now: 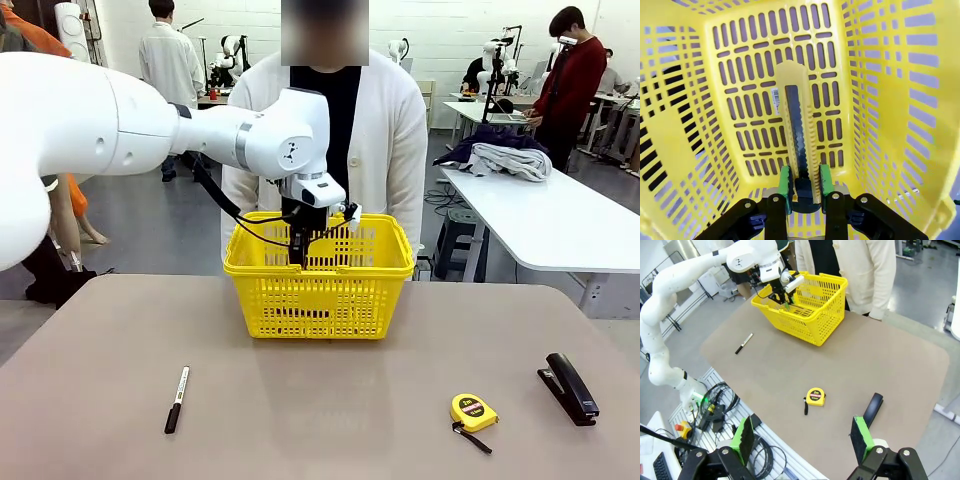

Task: Place the items the person wants into the basket.
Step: Pick up the item the person points to and place it in the Market Basket.

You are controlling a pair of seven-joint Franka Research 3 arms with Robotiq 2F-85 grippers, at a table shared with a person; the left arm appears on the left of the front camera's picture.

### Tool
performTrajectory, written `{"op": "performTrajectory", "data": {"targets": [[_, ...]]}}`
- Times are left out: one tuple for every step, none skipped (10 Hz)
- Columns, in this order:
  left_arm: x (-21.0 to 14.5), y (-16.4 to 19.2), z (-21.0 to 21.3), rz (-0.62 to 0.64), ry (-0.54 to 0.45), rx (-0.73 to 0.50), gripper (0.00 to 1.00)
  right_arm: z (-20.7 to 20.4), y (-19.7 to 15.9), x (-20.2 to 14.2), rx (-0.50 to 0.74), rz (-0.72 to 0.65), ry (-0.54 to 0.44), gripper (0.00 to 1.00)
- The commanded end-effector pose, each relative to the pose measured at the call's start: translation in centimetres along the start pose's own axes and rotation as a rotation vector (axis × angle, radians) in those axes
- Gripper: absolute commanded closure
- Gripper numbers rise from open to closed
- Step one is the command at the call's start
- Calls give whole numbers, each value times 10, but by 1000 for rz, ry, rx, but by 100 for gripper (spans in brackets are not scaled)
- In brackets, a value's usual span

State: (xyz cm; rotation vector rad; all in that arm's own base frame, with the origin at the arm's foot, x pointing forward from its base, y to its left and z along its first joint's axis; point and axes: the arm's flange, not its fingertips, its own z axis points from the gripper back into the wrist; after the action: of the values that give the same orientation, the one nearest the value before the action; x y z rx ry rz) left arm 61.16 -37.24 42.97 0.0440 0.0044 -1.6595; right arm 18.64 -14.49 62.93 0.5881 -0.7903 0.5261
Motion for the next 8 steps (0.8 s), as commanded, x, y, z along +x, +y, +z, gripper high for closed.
{"op": "performTrajectory", "data": {"targets": [[4, 17, 1, -7, 10, -20, 72, -2, 0, -2, 2, 0, 3, 0], [6, 20, -4, -11, 5, -24, 72, -2, 0, -2, 2, 0, 3, 0], [7, 23, -10, -18, 4, -29, 72, -2, 0, -2, 2, 0, 3, 0], [7, 27, -16, -11, 3, -39, 72, -2, 0, -2, 2, 0, 3, 0], [7, 30, -21, -11, -1, -53, 72, -2, 0, -2, 2, 0, 3, 0], [8, 32, -25, -15, 3, -54, 72, -2, 0, -2, 2, 0, 3, 0], [8, 34, -28, -13, -2, -63, 72, -2, 0, -2, 2, 0, 3, 0], [7, 35, -31, -15, -2, -66, 72, -2, 0, -2, 2, 0, 3, 0]]}}
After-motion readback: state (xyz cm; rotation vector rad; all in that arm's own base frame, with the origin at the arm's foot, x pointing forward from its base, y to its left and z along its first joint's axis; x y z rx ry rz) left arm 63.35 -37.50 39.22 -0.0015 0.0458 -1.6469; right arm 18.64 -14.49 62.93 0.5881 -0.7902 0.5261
